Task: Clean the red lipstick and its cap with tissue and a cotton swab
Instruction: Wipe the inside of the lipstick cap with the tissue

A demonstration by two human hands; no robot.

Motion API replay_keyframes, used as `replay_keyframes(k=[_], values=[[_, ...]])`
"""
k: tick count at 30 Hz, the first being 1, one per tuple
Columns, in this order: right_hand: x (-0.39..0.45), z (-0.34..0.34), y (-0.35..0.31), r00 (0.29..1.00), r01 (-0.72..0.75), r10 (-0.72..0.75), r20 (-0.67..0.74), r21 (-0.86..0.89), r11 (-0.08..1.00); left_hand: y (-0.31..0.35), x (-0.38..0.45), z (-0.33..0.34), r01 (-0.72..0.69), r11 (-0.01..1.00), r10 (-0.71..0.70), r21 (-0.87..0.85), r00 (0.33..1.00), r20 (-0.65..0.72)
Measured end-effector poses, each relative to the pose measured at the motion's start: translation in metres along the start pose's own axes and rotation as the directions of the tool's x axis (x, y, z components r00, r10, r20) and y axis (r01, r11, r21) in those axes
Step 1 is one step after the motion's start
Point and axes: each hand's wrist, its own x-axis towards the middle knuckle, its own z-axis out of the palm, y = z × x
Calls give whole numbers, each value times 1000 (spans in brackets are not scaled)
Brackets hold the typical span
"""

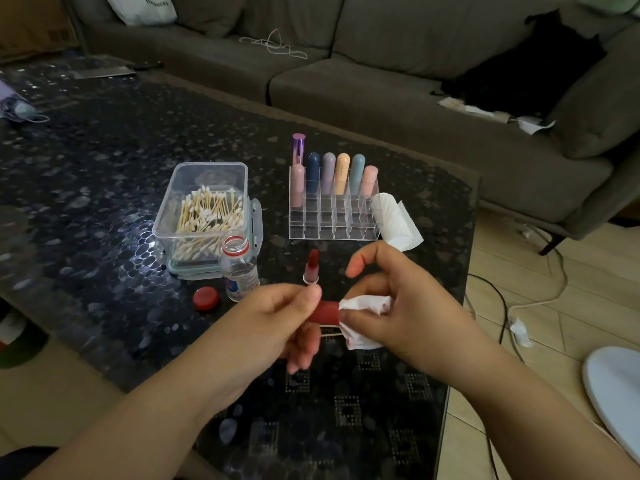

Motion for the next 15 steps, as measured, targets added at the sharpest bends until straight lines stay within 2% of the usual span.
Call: replay_keyframes(k=[2, 4, 6, 9, 11, 13, 15], values=[[0, 0, 2, 1000, 1, -1, -10, -14, 1000, -2, 1, -1, -110, 992, 110, 64, 994, -2], [1, 1, 6, 999, -38, 39, -4, 84, 996, -3, 1, -4, -224, 969, 223, 102, 975, 25], [2, 1, 10, 996, -86, 84, 20, 201, 976, -5, 1, -5, -270, 960, 269, 68, 963, 33], [4, 1, 13, 997, -84, 82, 17, 222, 971, -6, 1, -2, -233, 972, 233, -10, 972, -9], [5, -1, 12, 998, -55, 56, -2, 165, 985, -5, 2, 0, -135, 988, 134, -75, 991, -26], [5, -2, 11, 999, -33, 34, -5, 100, 994, -4, 4, 1, -58, 996, 55, -63, 998, -38], [6, -2, 11, 999, -34, 33, 9, 68, 997, -4, 5, 0, -75, 997, 74, -12, 996, -43]])
